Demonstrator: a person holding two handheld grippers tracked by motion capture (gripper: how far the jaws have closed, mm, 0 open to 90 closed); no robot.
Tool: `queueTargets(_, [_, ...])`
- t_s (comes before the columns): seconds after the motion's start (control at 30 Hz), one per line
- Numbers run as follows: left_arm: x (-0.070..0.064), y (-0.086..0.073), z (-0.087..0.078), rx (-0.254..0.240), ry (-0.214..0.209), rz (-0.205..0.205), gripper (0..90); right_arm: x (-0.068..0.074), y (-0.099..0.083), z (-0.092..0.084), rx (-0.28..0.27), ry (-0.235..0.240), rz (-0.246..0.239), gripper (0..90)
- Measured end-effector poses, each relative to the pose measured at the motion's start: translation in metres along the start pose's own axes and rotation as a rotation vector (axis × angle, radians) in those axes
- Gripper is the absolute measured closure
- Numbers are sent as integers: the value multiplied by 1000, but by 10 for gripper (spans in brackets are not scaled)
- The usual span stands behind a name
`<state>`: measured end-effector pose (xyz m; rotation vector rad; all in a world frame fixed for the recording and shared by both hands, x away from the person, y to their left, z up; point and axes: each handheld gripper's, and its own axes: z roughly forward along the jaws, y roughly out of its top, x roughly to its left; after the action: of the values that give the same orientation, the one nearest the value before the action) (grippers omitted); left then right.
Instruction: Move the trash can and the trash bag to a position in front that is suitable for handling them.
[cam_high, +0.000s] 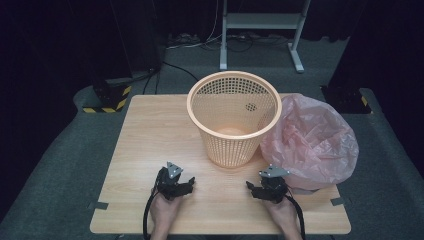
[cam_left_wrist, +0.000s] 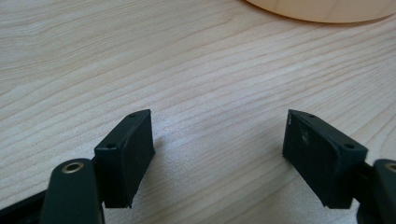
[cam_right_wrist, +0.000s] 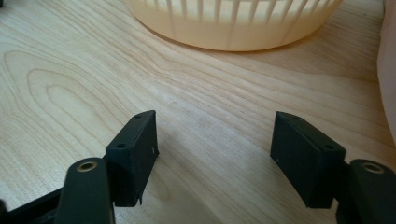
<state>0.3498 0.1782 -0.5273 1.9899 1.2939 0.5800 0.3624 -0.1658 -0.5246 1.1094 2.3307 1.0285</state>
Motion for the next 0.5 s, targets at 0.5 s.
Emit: queueTargets(0.5, [0,0,0,-1,0,-2,250,0,-1,0,6,-25,23,261])
